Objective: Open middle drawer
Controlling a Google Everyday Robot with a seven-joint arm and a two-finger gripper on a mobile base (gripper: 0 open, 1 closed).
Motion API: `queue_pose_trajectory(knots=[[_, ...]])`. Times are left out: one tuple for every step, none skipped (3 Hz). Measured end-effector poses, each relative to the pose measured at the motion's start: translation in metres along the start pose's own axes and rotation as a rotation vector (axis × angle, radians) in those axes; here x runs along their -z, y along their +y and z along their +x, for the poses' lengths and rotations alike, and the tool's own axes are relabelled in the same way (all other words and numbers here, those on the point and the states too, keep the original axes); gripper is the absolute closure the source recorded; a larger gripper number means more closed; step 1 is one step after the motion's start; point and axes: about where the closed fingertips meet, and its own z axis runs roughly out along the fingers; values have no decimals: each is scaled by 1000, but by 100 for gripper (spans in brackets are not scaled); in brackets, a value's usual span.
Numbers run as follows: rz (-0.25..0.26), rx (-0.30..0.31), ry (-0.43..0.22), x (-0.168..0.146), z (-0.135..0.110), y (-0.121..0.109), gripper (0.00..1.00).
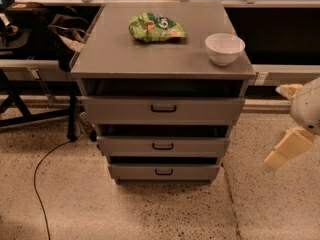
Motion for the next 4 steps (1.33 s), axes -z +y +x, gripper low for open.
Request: queue_pose_trajectory(knots=[[-58,15,-47,-41,14,-1,0],[-176,49,-120,-92,29,0,0],[-176,49,-120,-92,29,0,0],[-154,-27,-110,-112,36,8,0]])
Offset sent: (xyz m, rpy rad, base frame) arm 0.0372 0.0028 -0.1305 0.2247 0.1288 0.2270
